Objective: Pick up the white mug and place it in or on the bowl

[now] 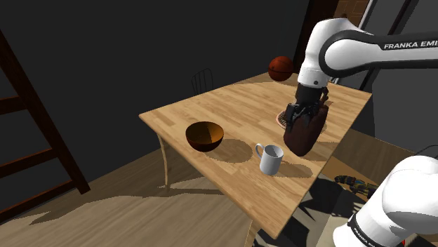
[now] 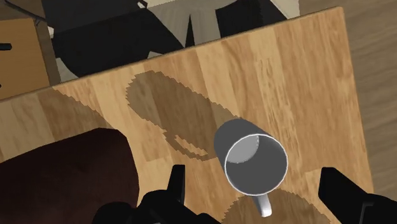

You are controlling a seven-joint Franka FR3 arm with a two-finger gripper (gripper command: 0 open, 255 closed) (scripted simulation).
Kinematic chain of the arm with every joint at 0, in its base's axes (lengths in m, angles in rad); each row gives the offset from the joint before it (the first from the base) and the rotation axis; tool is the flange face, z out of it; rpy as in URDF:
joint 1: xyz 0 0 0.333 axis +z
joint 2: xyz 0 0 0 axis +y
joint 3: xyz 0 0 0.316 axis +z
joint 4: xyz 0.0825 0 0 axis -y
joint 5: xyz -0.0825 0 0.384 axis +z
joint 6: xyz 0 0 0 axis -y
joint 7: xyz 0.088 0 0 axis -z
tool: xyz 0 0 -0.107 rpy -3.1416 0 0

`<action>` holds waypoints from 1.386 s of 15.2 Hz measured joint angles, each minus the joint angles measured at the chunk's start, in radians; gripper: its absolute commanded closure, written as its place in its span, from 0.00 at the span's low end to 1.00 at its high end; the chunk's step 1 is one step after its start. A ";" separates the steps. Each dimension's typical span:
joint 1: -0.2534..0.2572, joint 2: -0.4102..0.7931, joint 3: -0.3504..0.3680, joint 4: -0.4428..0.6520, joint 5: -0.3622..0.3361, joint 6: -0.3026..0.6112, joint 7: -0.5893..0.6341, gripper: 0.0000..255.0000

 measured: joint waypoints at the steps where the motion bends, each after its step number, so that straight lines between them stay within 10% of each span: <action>1: -0.004 0.016 0.007 -0.022 0.003 0.035 0.016 0.00; 9: -0.031 0.208 0.044 -0.115 0.017 0.300 0.116 0.00; 21: -0.028 0.255 0.051 -0.175 0.025 0.408 0.116 0.00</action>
